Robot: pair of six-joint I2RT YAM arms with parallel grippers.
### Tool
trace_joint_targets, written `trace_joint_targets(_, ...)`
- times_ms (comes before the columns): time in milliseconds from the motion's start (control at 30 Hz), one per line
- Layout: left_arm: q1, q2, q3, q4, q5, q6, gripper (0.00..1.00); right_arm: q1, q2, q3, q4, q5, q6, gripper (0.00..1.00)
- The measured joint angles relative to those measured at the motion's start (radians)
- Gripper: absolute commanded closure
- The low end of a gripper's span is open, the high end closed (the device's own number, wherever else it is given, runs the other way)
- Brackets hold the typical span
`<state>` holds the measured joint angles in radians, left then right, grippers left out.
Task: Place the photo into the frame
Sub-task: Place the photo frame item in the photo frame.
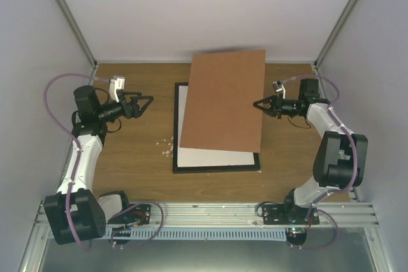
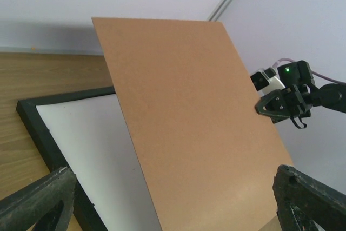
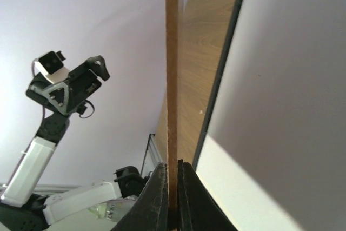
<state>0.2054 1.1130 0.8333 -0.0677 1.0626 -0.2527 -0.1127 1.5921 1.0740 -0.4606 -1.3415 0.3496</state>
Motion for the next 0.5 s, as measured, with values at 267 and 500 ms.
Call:
trace_joint_targets(267, -0.021, 0.034, -0.002, -0.004, -0.019, 0.026, 0.01, -0.011, 0.069, 0.041, -0.200, 0.077, -0.172, 0.99)
trace_joint_targets(500, -0.036, 0.051, -0.003, -0.005, -0.028, 0.040, 0.01, -0.010, 0.138, 0.070, -0.280, 0.114, -0.242, 1.00)
